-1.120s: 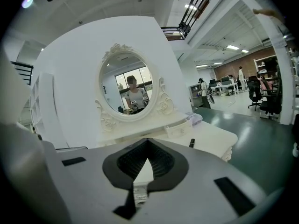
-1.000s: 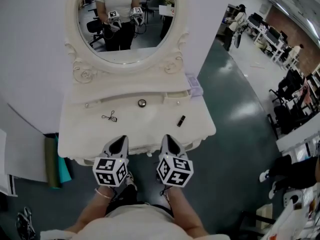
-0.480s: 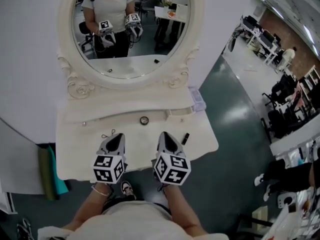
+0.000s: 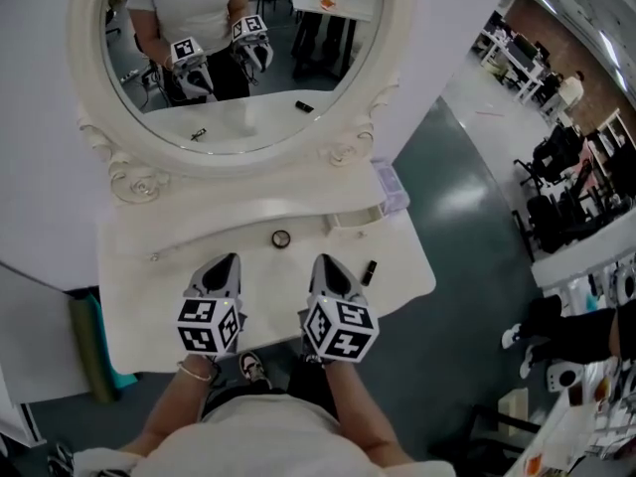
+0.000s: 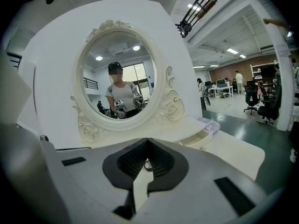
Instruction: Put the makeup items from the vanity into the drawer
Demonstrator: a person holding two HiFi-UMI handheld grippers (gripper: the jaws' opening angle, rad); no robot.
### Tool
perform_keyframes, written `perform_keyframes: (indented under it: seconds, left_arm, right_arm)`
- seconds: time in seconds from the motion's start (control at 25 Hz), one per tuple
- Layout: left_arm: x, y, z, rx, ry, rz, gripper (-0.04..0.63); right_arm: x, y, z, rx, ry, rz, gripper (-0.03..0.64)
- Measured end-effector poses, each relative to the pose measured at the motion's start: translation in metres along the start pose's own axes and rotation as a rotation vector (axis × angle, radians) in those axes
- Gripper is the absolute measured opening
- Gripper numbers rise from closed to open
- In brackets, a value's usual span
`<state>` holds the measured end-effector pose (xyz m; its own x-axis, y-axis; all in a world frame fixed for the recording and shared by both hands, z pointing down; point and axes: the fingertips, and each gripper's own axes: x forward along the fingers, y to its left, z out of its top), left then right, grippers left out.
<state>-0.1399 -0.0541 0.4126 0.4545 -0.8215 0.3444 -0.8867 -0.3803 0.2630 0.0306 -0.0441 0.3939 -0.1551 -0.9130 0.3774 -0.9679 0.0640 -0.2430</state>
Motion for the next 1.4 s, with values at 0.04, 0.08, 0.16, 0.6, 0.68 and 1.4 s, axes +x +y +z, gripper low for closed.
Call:
perform_keyframes:
  seconds: [0.04,0.08,0.16,0.6,0.68,1.4]
  left_arm:
    - [0.005,0.001,-0.004,-0.004,0.009,0.004,0.003]
    - [0.009,0.001,-0.007,-0.01,0.017,0.01,0.003]
    - [0.019,0.001,-0.01,-0.029,0.024,0.024,0.003]
    - [0.05,-0.021,0.002,0.006,0.022,0.046,0.003]
    - [0.055,-0.027,-0.005,0.007,0.041,0.032,0.003]
    - [0.121,-0.129,-0.058,0.116,0.186,-0.172,0.003]
  right_arm:
    - [0.004,-0.002,-0.001,-0.001,0.005,0.004,0.015]
    - [0.008,-0.004,-0.002,-0.003,0.011,0.01,0.015]
    - [0.017,-0.009,-0.001,-0.008,0.023,0.024,0.015]
    - [0.037,-0.037,0.018,-0.013,0.021,0.046,0.015]
    - [0.036,-0.046,0.009,0.001,0.04,0.028,0.015]
    - [0.003,-0.166,-0.038,0.121,0.102,-0.186,0.017]
